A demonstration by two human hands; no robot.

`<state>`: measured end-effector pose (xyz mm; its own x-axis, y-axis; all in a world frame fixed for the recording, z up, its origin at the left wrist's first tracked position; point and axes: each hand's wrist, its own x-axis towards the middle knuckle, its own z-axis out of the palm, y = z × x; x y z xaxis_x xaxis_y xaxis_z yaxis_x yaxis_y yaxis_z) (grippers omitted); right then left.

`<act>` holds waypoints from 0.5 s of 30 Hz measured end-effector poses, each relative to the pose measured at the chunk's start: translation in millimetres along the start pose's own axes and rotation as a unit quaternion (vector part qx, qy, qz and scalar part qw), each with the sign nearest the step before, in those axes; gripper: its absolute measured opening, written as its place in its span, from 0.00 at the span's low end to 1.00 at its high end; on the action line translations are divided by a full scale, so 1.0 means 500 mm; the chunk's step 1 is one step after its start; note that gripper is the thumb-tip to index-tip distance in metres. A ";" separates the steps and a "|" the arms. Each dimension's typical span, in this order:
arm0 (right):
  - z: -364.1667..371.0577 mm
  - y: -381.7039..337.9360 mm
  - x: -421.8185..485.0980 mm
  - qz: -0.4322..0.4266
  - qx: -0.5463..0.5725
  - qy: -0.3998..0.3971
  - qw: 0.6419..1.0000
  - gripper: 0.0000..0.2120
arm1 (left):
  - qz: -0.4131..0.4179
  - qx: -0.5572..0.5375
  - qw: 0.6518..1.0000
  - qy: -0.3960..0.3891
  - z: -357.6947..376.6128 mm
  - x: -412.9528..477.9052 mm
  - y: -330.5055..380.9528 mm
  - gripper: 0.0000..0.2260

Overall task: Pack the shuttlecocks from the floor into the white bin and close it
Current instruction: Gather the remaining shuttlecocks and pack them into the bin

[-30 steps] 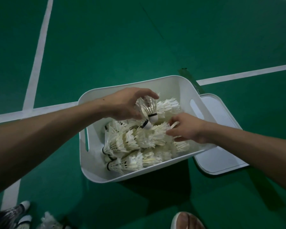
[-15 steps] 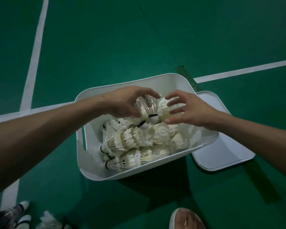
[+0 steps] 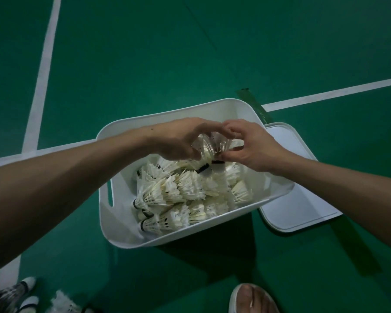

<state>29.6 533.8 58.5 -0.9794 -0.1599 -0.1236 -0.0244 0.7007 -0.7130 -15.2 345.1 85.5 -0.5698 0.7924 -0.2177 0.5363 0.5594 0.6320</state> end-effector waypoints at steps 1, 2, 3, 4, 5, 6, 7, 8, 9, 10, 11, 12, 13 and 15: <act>-0.003 0.000 -0.002 0.010 0.019 0.001 1.000 0.22 | 0.002 0.002 1.000 -0.001 0.000 -0.002 0.002 0.34; -0.007 0.001 -0.004 0.023 0.027 0.010 0.999 0.22 | 0.001 0.001 1.000 -0.003 0.000 -0.003 0.004 0.35; -0.012 0.004 -0.005 0.035 0.017 0.027 0.999 0.23 | -0.002 -0.006 1.000 -0.005 -0.001 -0.005 0.005 0.37; -0.017 0.009 -0.007 0.045 -0.004 0.045 0.998 0.25 | -0.005 -0.020 1.000 -0.009 -0.003 -0.008 0.005 0.40; -0.020 0.015 -0.009 0.052 -0.024 0.059 0.997 0.26 | -0.014 -0.035 0.999 -0.019 -0.009 -0.012 0.005 0.43; -0.022 0.020 -0.011 0.055 -0.041 0.060 0.996 0.27 | -0.029 -0.043 0.998 -0.033 -0.016 -0.015 0.003 0.44; -0.022 0.022 -0.015 0.053 -0.057 0.051 0.996 0.27 | -0.046 -0.037 0.997 -0.051 -0.024 -0.018 0.000 0.45; -0.019 0.024 -0.020 0.047 -0.079 0.036 0.995 0.27 | -0.066 -0.022 0.995 -0.072 -0.031 -0.017 -0.004 0.45; -0.014 0.025 -0.025 0.037 -0.112 0.019 0.993 0.29 | -0.092 -0.004 0.990 -0.102 -0.038 -0.017 -0.007 0.46; -0.008 0.027 -0.028 0.025 -0.150 0.005 0.988 0.30 | -0.117 0.020 0.983 -0.142 -0.041 -0.015 -0.007 0.46; -0.002 0.029 -0.030 0.013 -0.187 -0.005 0.982 0.31 | -0.136 0.056 0.971 -0.189 -0.040 -0.012 -0.005 0.47; 0.003 0.030 -0.031 0.006 -0.214 -0.010 0.977 0.31 | -0.147 0.089 0.957 -0.232 -0.033 -0.007 -0.001 0.47; 0.005 0.031 -0.031 0.005 -0.229 -0.013 0.973 0.29 | -0.147 0.111 0.946 -0.267 -0.021 -0.001 0.010 0.48; 0.005 0.032 -0.027 0.010 -0.233 -0.012 0.972 0.25 | -0.140 0.148 0.929 -0.309 0.004 0.016 0.027 0.47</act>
<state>42.7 545.3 46.8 -0.9756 -0.1561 -0.1544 -0.0999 0.9417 -0.3212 -11.1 359.4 91.0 -0.2961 0.5425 -0.7861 0.6209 0.7348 0.2732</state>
